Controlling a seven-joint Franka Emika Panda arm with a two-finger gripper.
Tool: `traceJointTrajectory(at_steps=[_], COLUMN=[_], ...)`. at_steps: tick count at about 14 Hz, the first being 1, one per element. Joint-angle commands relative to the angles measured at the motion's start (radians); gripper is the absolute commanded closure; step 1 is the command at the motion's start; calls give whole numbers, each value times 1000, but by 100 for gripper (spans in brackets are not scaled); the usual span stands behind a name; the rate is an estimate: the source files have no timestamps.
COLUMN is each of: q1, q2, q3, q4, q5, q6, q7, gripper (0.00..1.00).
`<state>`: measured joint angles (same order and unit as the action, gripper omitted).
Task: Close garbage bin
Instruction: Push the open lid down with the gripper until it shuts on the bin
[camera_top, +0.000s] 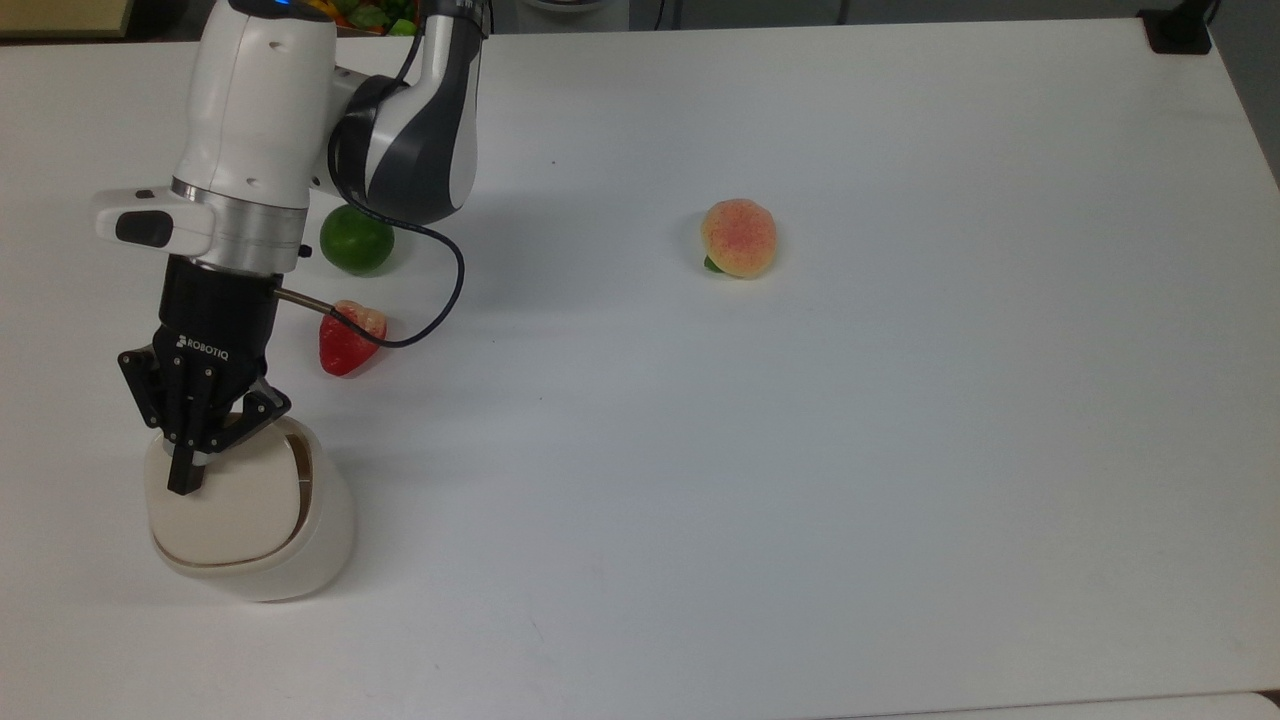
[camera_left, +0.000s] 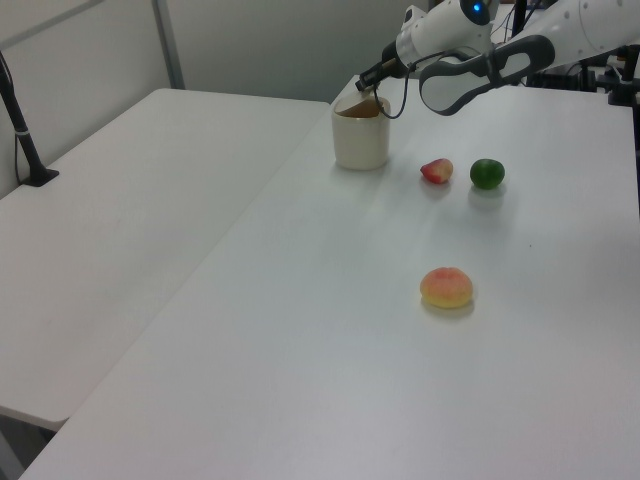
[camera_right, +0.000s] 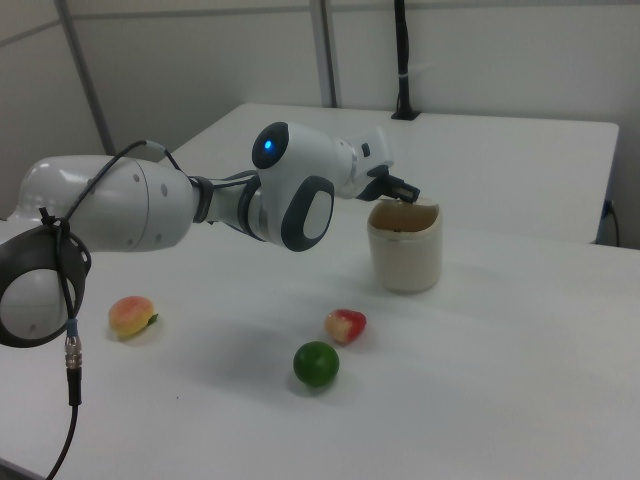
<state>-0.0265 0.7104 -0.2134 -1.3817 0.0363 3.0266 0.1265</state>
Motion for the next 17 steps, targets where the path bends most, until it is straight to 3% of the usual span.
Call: traceJointTrajectory(at_steps=[1, 17], q1=[8, 16], q2=[-69, -60], q3=[-3, 9], q4=[-102, -175], q5=[-18, -19], q6=[5, 9], q7=[-27, -97], gripper=[100, 100])
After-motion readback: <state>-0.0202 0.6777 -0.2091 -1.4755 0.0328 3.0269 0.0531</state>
